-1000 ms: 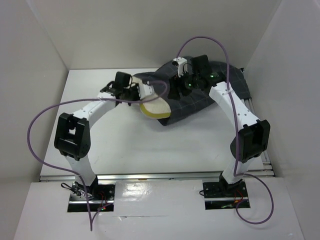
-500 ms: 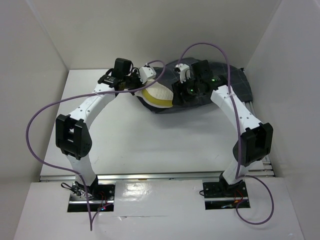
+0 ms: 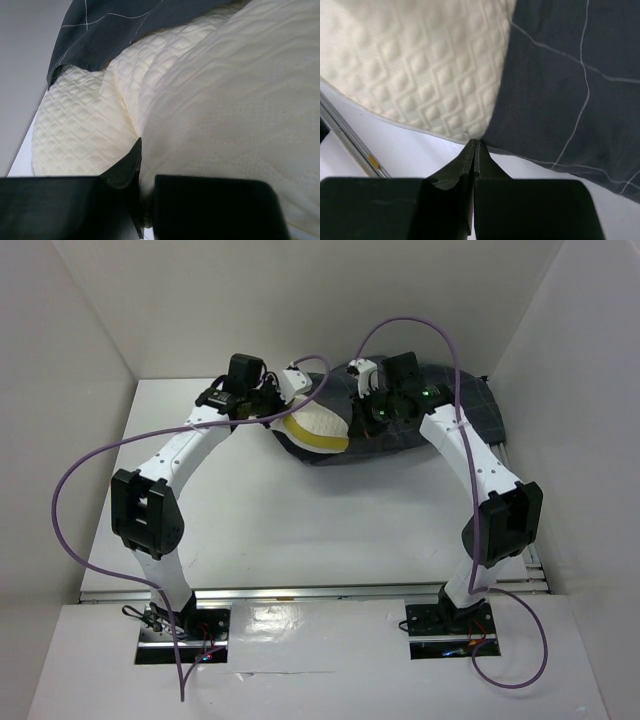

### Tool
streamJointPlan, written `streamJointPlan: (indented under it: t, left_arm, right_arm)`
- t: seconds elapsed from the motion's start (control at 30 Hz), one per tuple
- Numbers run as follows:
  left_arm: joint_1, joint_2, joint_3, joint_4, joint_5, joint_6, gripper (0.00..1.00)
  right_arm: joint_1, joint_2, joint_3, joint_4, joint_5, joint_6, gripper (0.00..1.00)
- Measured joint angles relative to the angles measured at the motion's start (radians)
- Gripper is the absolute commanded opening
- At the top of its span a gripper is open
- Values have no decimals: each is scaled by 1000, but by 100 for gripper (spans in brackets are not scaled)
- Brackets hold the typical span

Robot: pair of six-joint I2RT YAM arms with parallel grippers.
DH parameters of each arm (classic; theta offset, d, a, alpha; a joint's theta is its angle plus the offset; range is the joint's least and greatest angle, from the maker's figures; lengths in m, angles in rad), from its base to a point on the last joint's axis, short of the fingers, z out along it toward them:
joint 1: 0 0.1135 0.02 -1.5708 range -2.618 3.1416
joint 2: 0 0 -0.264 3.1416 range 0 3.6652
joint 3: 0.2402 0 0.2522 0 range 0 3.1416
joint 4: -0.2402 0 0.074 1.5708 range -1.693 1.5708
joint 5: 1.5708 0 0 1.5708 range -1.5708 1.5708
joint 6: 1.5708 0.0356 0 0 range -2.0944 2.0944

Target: Put the pillow into the pillowcase

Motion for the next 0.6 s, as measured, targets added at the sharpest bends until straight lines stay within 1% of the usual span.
streamJointPlan:
  t: [0.07, 0.1, 0.13, 0.17, 0.2, 0.27, 0.3, 0.33, 0.37, 0.4, 0.47, 0.6]
  left_arm:
    - [-3, 0, 0, 1, -5, -7, 0]
    - [-5, 0, 0, 3, -8, -16, 0]
    - [-8, 0, 0, 4, -10, -21, 0]
    - [-10, 0, 0, 4, -14, -24, 0]
    - [-13, 0, 0, 4, -16, -25, 0]
    - [-19, 0, 0, 4, -23, -26, 0]
    - [-21, 0, 0, 4, -25, -26, 0]
    - [-21, 0, 0, 4, -27, -26, 0]
    - [-22, 0, 0, 4, -29, -27, 0]
    - [-23, 0, 0, 4, -31, -27, 0]
    - [-28, 0, 0, 4, -32, -26, 0]
    - [-31, 0, 0, 4, -38, -26, 0]
  right_arm:
    - [0, 11, 42, -2, -28, 0, 0]
    - [0, 15, 60, 0, -38, 0, 14]
    - [0, 15, 75, 0, -47, 4, 22]
    - [0, 15, 84, 1, -48, 4, 28]
    - [0, 15, 92, 2, -50, 5, 32]
    - [0, 15, 93, 3, -45, 6, 32]
    - [0, 17, 92, 2, -40, 7, 35]
    - [0, 18, 90, 2, -32, 9, 39]
    - [0, 18, 85, 3, -20, 10, 48]
    - [0, 18, 76, 2, -6, 13, 53]
    - [0, 19, 60, 5, 35, 14, 57]
    - [0, 19, 28, 12, 109, 21, 57]
